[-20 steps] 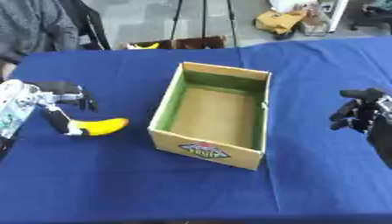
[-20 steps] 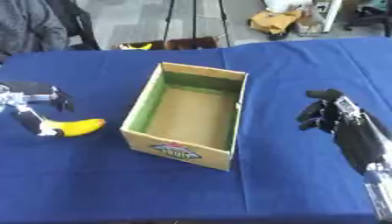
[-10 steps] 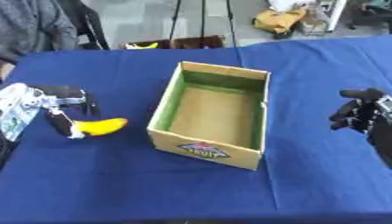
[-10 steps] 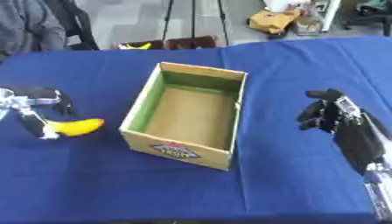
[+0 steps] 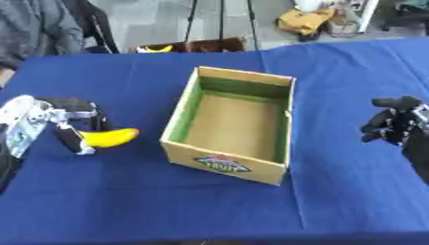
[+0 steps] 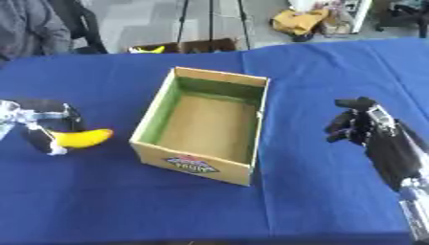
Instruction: Pick up objects on the table and place them in the box.
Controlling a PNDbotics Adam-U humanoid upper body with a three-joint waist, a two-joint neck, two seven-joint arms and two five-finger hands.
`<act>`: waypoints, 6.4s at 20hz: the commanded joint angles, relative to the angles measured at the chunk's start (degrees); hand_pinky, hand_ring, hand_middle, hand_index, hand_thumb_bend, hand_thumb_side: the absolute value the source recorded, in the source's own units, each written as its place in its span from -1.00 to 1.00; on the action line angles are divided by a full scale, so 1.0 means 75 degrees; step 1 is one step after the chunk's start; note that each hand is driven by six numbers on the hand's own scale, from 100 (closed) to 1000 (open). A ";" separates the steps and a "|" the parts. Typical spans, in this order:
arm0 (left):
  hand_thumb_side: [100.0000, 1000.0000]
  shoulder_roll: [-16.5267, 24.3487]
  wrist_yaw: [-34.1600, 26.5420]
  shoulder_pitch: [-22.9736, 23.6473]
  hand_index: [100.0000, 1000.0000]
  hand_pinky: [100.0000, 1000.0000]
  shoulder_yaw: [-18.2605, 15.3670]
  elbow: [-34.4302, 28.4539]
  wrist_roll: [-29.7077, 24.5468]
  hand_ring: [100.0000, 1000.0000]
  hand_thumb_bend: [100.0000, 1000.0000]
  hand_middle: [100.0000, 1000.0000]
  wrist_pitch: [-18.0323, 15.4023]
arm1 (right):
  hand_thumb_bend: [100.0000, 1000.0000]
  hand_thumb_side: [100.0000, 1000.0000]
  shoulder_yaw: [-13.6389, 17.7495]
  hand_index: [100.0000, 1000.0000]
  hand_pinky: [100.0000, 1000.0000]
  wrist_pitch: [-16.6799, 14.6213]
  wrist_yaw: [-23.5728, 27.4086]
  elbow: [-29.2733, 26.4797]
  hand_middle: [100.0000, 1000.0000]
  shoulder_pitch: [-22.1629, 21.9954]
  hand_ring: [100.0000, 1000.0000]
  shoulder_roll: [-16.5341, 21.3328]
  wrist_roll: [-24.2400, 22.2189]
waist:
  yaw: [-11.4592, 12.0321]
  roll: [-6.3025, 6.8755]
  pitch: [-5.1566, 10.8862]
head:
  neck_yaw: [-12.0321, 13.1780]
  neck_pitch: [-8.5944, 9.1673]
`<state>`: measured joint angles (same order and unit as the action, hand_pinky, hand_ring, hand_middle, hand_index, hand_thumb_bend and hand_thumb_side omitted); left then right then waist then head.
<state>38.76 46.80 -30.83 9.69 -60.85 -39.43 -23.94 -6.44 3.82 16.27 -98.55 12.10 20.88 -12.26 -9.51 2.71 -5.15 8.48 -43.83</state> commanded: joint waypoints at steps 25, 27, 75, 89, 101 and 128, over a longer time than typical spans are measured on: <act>-0.78 0.0353 -0.0183 -0.0305 0.37 0.38 -0.0158 -0.0340 -0.1035 0.22 -0.82 0.17 -0.1185 | -1.00 0.64 0.0027 0.57 0.06 -0.0014 -0.0014 -0.0073 -0.06 0.0101 0.13 0.0077 -0.0005 | 0.0023 0.0005 0.0139 | -0.0027 -0.0039; -0.79 0.0363 -0.0184 -0.0382 0.37 0.38 -0.0164 -0.0367 -0.1031 0.22 -0.82 0.17 -0.1181 | -1.00 0.64 0.0028 0.57 0.06 -0.0015 -0.0012 -0.0072 -0.06 0.0100 0.13 0.0079 -0.0006 | 0.0024 0.0005 0.0146 | -0.0033 -0.0039; -0.32 -0.2562 -0.0146 -0.2441 0.43 0.36 0.0808 0.0678 -0.1670 0.24 -0.57 0.25 -0.2265 | -1.00 0.82 -0.0489 0.52 0.06 0.0135 -0.0086 -0.0028 -0.06 0.0358 0.13 0.0029 -0.0560 | -0.0864 0.0155 -0.0050 | 0.0550 -0.0039; 0.72 -0.2187 -0.0463 -0.2236 0.65 0.39 -0.0068 -0.0842 -0.0816 0.32 0.91 0.45 -0.1352 | -1.00 0.85 -0.0373 0.52 0.07 0.0110 -0.0083 -0.0001 -0.06 0.0257 0.13 -0.0013 -0.0473 | -0.0586 0.0068 -0.0006 | 0.0371 -0.0039; 0.78 -0.1524 -0.1901 -0.0049 0.47 0.25 -0.2270 -0.3261 0.0689 0.16 -0.73 0.24 0.0150 | -1.00 0.74 0.0095 0.52 0.07 -0.0034 -0.0087 -0.0022 -0.06 0.0028 0.13 0.0029 -0.0051 | 0.0509 -0.0074 -0.0033 | -0.0214 -0.0039; 0.94 -0.1670 -0.5231 0.2651 0.49 0.19 -0.2808 -0.4988 0.3928 0.12 -0.90 0.23 0.2614 | -1.00 0.74 0.0037 0.52 0.07 -0.0008 -0.0052 -0.0031 -0.06 0.0077 0.13 -0.0012 -0.0092 | 0.0320 -0.0085 0.0017 | 0.0022 -0.0039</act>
<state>24.71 8.67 -10.56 -11.46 -97.86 -10.87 -4.38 -6.40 3.81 15.92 -97.85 12.04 20.37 -12.96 -7.10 2.15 -5.60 8.64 -43.83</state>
